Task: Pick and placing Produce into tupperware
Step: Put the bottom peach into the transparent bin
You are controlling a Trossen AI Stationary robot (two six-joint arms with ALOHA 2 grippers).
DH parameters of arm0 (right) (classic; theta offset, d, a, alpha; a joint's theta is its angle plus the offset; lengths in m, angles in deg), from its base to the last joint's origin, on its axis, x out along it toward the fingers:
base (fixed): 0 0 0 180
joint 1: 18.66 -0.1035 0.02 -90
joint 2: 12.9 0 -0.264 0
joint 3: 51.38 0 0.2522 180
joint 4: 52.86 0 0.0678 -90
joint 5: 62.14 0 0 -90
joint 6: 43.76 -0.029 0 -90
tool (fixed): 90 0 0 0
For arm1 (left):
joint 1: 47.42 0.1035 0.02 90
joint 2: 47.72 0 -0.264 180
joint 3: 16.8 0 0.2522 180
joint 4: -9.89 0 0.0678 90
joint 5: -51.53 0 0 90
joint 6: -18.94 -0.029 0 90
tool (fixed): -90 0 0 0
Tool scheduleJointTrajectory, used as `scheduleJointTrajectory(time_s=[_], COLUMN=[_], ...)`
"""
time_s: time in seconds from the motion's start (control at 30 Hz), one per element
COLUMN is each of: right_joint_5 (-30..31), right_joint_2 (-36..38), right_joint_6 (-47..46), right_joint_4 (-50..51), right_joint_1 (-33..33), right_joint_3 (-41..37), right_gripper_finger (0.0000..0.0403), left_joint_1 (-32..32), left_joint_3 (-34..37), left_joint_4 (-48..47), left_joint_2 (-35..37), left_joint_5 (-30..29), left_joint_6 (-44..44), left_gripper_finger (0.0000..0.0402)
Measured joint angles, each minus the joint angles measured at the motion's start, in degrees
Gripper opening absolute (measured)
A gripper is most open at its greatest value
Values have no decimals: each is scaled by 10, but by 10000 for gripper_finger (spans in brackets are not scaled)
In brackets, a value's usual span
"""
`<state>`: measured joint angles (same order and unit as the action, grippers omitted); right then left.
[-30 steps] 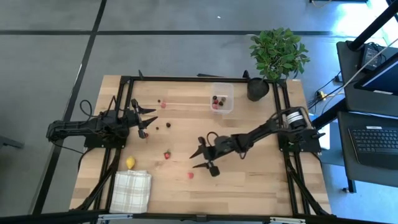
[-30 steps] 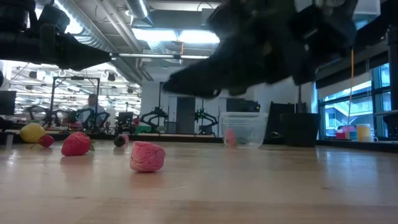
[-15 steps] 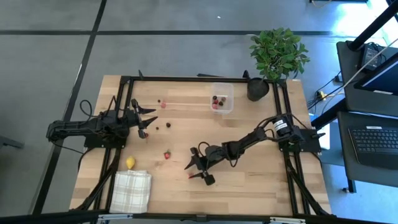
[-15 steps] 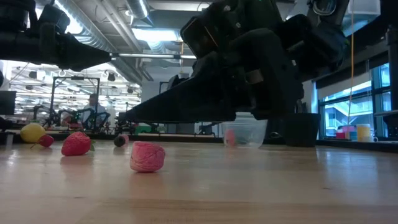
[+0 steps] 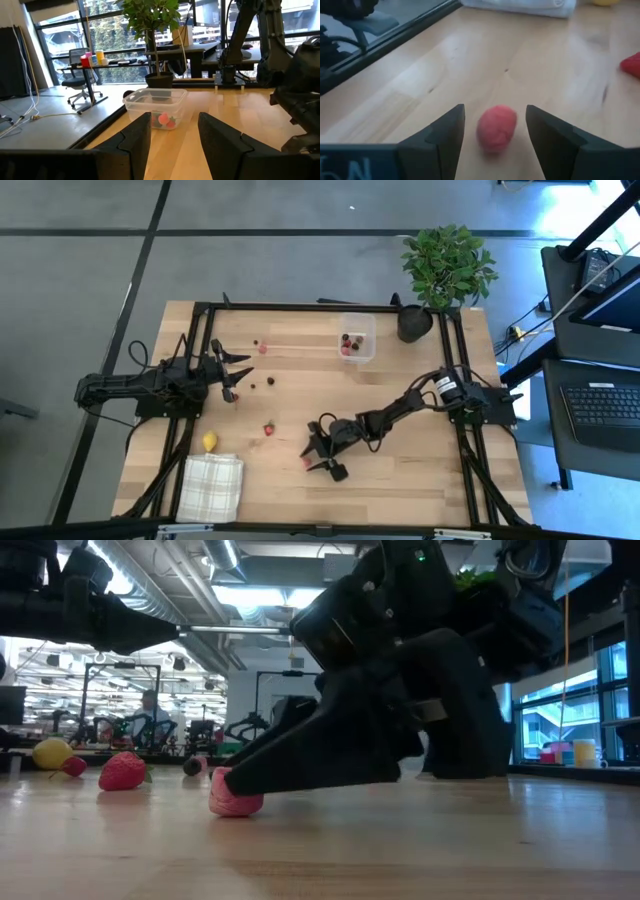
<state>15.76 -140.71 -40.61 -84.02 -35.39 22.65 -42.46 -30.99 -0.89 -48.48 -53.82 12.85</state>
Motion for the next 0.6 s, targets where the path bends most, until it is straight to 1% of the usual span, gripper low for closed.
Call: scheduleJointTrajectory(time_s=[0.13,0.23,0.6], right_joint_5=[1,0,0], right_joint_2=[-1,-1,-1], right_joint_6=[-1,-4,-14], right_joint_4=[-3,-2,6], right_joint_1=[0,0,1], right_joint_3=[0,0,0], right_gripper_finger=[212,198,83], left_joint_1=[0,0,0], left_joint_3=[0,0,0], left_joint_4=[0,0,0], left_joint_2=[0,0,0], left_joint_5=[0,0,0], left_joint_6=[0,0,0], left_gripper_finger=[157,157,157])
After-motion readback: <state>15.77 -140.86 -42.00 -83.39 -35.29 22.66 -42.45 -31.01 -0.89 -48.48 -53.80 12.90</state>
